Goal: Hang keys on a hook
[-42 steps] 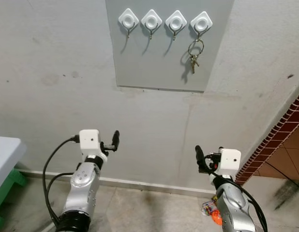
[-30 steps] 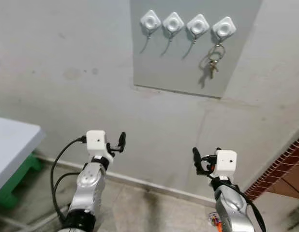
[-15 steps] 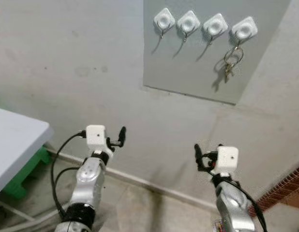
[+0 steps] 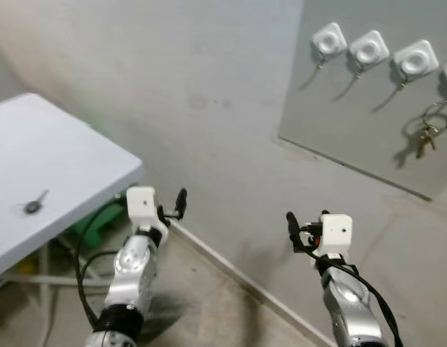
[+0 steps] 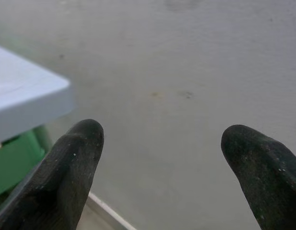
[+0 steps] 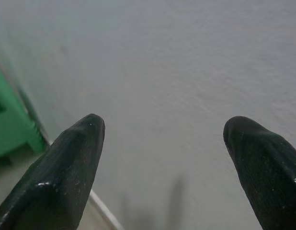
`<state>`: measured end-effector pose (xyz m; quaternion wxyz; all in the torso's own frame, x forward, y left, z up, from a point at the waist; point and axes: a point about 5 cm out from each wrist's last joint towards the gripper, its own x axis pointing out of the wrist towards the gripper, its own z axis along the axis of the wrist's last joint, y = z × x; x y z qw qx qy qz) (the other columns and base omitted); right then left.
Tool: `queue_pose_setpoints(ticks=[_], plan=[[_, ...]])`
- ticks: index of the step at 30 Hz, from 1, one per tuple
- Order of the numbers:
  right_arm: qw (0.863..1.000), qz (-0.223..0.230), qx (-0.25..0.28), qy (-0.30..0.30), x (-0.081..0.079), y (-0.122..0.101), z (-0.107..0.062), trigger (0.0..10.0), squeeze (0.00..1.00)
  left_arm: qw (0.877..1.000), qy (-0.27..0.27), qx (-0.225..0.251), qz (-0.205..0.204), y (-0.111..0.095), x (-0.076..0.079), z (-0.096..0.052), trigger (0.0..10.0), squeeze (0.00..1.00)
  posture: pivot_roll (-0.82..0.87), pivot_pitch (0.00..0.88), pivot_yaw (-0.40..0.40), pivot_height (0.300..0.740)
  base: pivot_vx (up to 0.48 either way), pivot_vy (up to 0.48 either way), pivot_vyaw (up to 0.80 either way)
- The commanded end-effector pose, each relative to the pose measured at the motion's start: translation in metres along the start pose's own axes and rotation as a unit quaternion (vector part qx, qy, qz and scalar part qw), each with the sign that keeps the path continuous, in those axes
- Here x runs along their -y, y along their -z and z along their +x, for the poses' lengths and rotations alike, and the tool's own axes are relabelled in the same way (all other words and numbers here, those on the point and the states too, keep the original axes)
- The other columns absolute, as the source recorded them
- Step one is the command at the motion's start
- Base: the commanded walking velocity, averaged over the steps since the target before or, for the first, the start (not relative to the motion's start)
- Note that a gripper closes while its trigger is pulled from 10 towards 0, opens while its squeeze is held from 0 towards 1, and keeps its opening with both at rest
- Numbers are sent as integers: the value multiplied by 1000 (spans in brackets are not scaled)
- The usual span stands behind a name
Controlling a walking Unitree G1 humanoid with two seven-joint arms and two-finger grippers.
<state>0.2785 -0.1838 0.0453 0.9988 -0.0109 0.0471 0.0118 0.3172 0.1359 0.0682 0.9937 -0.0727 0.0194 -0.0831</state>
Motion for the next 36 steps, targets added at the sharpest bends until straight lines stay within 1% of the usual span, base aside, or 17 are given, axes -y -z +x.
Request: queue_pose_setpoints(ticks=[1, 15, 36], plan=[[1000, 7, 9, -7, -5, -6, 4, 10000, 0, 1000, -10, 5, 12, -4, -9, -2, 10000, 0, 48, 0, 8, 740, 0, 0, 800], [1000, 8, 14, -10, -3, -11, 6, 10000, 0, 1000, -7, 26, 7, -12, -8, 0, 10000, 0, 51, 0, 6, 740, 0, 0, 800], [1000, 10, 11, -11, -4, -10, 4, 10000, 0, 1000, -11, 22, 2, -13, -10, -1, 10000, 0, 56, 0, 8, 740, 0, 0, 800]])
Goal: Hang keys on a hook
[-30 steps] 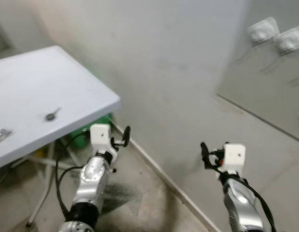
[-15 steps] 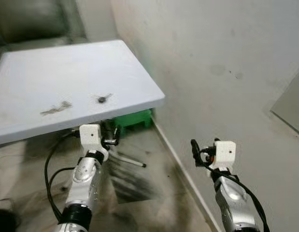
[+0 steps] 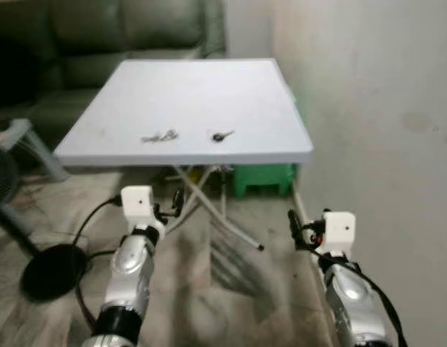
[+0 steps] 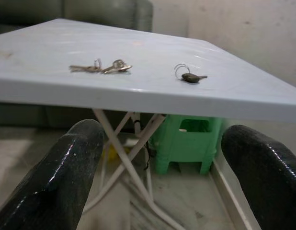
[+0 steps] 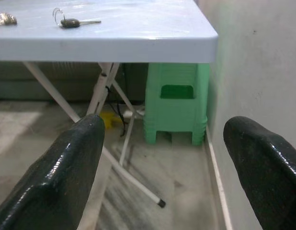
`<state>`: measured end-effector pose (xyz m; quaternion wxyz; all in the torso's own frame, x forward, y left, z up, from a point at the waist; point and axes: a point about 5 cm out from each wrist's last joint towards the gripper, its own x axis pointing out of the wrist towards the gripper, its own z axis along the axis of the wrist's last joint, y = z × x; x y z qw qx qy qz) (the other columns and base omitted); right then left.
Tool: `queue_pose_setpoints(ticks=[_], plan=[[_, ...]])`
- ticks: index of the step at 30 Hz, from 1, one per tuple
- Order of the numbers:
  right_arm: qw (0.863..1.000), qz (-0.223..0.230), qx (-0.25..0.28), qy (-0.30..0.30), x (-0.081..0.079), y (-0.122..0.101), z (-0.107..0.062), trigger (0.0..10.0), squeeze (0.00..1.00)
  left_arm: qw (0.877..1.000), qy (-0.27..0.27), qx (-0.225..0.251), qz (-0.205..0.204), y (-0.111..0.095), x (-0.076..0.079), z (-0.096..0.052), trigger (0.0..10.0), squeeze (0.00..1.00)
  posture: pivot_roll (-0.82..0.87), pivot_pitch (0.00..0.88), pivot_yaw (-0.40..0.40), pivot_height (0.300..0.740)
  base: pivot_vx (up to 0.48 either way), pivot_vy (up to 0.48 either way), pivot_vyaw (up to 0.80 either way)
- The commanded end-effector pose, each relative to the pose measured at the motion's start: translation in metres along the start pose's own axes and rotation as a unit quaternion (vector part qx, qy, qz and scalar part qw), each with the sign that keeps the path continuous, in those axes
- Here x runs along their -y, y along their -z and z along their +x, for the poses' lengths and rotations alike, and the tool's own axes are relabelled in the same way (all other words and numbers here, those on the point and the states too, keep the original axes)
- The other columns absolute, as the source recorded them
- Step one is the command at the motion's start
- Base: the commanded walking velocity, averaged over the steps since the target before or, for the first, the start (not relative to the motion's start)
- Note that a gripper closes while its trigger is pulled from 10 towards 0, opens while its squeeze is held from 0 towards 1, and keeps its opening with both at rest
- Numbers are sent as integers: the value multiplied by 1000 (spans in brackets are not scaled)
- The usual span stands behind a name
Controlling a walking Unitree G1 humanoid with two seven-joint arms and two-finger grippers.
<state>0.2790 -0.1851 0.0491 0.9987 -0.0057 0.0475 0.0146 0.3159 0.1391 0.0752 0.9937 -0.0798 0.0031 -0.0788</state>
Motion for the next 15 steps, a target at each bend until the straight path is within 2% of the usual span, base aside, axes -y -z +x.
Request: queue_pose_setpoints(ticks=[1, 3, 4, 15], plan=[[1000, 5, 11, -8, -5, -6, 4, 10000, 0, 1000, -7, 5, 8, -6, -8, 1, 10000, 0, 56, 0, 8, 740, 0, 0, 800], [1000, 6, 13, -10, -5, -6, 3, 10000, 0, 1000, -7, 4, 7, -6, -8, 1, 10000, 0, 56, 0, 7, 740, 0, 0, 706], [1000, 22, 14, -9, -5, -7, 3, 10000, 0, 1000, -7, 4, 6, -6, -8, 1, 10000, 0, 56, 0, 7, 740, 0, 0, 0], [1000, 20, 14, -9, -3, -7, 2, 10000, 0, 1000, -9, 1, -6, -5, -7, 1, 10000, 0, 51, 0, 7, 740, 0, 0, 0]])
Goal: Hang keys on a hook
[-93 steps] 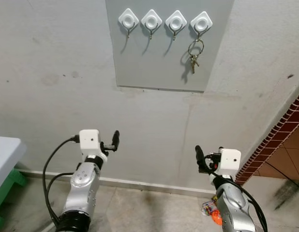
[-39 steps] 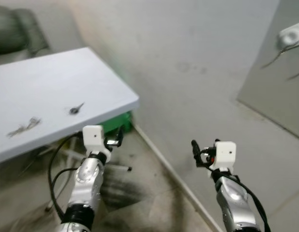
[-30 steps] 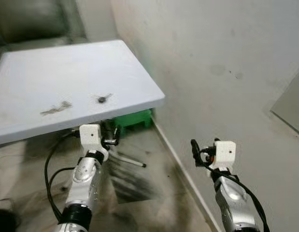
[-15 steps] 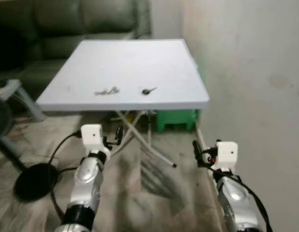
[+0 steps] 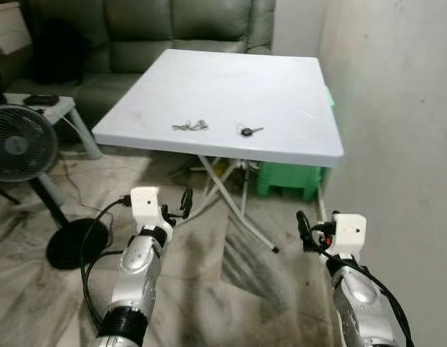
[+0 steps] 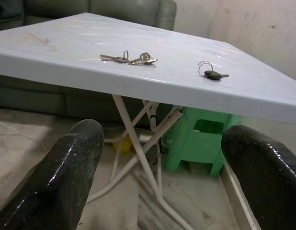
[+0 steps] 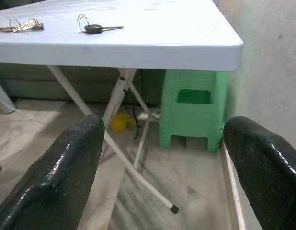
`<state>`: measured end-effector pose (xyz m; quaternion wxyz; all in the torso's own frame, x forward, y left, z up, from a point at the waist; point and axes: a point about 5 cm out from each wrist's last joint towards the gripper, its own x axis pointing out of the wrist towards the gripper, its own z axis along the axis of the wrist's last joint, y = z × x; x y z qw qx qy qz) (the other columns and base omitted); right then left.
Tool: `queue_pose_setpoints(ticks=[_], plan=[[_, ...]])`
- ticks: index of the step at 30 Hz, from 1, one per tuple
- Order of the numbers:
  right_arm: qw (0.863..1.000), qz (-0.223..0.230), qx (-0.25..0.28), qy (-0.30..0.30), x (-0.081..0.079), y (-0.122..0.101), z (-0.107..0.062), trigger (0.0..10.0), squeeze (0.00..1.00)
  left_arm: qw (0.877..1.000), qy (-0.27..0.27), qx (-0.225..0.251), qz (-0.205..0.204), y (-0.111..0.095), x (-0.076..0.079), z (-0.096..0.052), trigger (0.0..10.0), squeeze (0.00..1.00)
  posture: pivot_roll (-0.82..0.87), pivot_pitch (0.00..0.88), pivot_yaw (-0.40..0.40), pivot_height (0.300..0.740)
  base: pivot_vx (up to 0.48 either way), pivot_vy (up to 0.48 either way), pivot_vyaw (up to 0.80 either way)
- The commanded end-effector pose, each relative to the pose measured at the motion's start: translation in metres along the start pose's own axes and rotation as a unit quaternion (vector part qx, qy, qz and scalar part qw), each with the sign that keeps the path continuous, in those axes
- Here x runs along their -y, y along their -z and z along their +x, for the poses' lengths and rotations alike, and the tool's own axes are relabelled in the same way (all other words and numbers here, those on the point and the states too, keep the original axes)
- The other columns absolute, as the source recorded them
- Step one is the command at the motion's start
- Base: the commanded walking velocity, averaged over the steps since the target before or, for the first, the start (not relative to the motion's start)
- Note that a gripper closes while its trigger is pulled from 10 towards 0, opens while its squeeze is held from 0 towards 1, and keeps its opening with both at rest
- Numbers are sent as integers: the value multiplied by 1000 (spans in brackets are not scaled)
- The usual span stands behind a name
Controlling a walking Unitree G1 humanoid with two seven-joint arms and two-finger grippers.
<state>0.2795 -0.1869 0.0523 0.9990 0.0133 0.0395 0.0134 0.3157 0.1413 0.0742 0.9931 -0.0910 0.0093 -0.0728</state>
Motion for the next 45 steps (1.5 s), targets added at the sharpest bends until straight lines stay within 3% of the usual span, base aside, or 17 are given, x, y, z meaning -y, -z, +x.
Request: queue_pose_setpoints(ticks=[1, 22, 45], plan=[[1000, 2, 6, -9, -5, -4, 2, 10000, 0, 1000, -2, 5, 4, -6, -4, 2, 10000, 0, 50, 0, 8, 740, 0, 0, 0], [1000, 5, 3, -9, -5, -2, 0, 10000, 0, 1000, -4, 2, -2, -7, -4, 4, 10000, 0, 48, 0, 9, 740, 0, 231, 0], [1000, 7, 2, -10, -5, -2, 0, 10000, 0, 1000, -5, 2, -4, -8, -4, 6, 10000, 0, 49, 0, 9, 740, 0, 397, 0]])
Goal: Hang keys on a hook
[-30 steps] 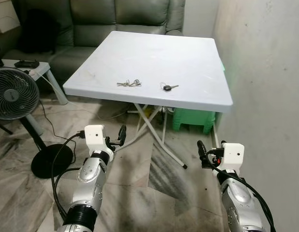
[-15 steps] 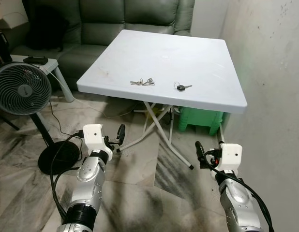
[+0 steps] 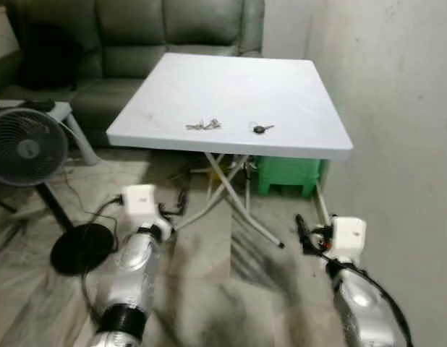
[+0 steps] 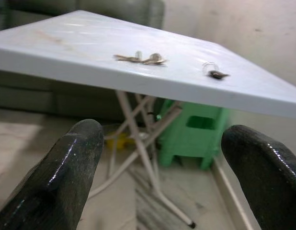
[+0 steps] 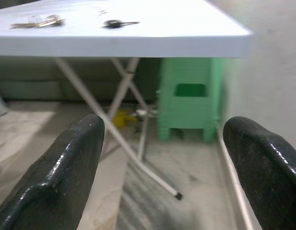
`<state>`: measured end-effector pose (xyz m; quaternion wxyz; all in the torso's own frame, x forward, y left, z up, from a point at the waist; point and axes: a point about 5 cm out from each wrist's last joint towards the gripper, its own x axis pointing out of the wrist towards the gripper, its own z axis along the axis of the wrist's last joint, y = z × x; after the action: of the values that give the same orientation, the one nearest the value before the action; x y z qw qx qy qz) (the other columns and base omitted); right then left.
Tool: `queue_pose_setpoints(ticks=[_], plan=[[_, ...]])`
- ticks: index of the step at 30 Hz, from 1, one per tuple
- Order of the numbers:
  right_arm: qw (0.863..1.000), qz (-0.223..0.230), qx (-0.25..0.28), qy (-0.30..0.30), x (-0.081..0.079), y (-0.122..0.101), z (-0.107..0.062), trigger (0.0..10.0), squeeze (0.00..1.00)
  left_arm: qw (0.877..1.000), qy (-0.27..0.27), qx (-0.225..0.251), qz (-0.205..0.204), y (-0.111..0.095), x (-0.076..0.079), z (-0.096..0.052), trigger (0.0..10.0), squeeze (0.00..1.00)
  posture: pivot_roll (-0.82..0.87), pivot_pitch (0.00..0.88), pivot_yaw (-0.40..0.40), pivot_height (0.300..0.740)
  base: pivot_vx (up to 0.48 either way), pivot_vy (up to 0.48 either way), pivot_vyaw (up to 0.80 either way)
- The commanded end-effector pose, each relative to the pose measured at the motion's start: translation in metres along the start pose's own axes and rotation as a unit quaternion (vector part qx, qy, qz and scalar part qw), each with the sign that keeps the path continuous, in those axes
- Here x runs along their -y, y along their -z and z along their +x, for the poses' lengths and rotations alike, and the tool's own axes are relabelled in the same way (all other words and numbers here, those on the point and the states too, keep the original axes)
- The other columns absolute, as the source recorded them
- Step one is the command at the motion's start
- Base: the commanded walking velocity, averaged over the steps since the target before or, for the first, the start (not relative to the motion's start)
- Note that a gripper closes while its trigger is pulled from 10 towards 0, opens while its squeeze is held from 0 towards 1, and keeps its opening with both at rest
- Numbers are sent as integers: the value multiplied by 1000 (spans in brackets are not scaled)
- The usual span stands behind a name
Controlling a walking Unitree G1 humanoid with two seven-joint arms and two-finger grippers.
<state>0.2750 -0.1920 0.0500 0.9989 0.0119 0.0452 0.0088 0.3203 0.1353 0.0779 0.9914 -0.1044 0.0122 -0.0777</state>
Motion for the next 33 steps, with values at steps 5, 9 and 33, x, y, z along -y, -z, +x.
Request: queue_pose_setpoints(ticks=[5, 9, 33], plan=[[1000, 8, 7, -15, -11, -4, 3, 10000, 0, 1000, -10, 5, 10, -5, -10, 0, 10000, 0, 49, 0, 9, 740, 0, 480, 0], [1000, 9, 7, -16, -11, -4, 2, 10000, 0, 1000, -9, 5, 10, -5, -10, -1, 10000, 0, 49, 0, 8, 740, 0, 480, 0], [1000, 10, 3, -18, -11, -3, 2, 10000, 0, 1000, -25, -5, -16, -4, -11, 0, 10000, 0, 51, 0, 6, 740, 0, 350, 0]])
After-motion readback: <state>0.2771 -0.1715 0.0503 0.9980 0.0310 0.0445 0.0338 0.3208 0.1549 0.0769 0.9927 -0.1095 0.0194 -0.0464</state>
